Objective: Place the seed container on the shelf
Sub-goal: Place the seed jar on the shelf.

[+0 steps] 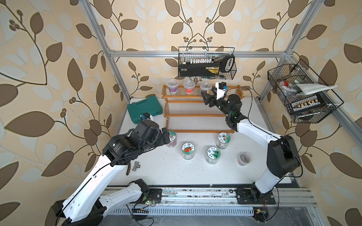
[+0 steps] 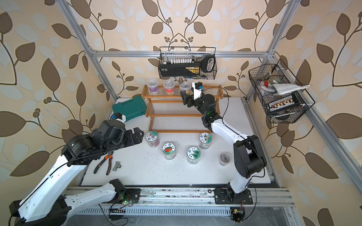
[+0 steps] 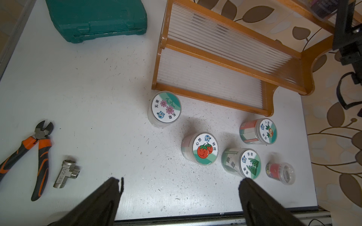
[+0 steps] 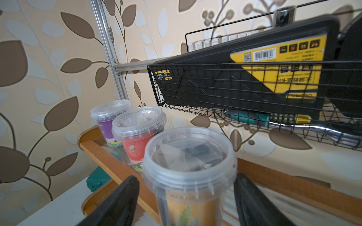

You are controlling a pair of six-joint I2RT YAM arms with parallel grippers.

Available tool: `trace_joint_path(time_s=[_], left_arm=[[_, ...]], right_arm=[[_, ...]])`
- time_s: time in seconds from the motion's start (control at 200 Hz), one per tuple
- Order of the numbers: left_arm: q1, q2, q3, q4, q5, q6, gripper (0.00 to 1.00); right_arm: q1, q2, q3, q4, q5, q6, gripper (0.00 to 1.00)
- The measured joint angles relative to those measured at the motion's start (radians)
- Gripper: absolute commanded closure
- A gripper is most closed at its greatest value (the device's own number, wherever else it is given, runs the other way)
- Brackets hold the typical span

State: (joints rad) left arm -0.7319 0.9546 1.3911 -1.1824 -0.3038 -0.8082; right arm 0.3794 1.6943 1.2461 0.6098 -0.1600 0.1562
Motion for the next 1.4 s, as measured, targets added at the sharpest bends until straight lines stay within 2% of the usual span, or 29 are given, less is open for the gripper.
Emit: trace_joint_path(time_s=[0.425,0.695,1.4], left_arm=[[0.000,-0.007,-0.017,0.003,0.000,0.000,0.02],[0.000,-0.012,-0.022,0.003,0.000,0.000,0.02],[0.007,-0.018,-0.053,0.004,0.019,0.000,0.02]], right_arm=[[-0.002,-0.046,-0.066,-0.006,-0.001,0.007,0.44],[-0.002,-0.046,-0.065,-0.014,-0.006,0.003,0.52],[-0.002,0.005,0.027,-0.087,-0.007,-0.005,0.54]])
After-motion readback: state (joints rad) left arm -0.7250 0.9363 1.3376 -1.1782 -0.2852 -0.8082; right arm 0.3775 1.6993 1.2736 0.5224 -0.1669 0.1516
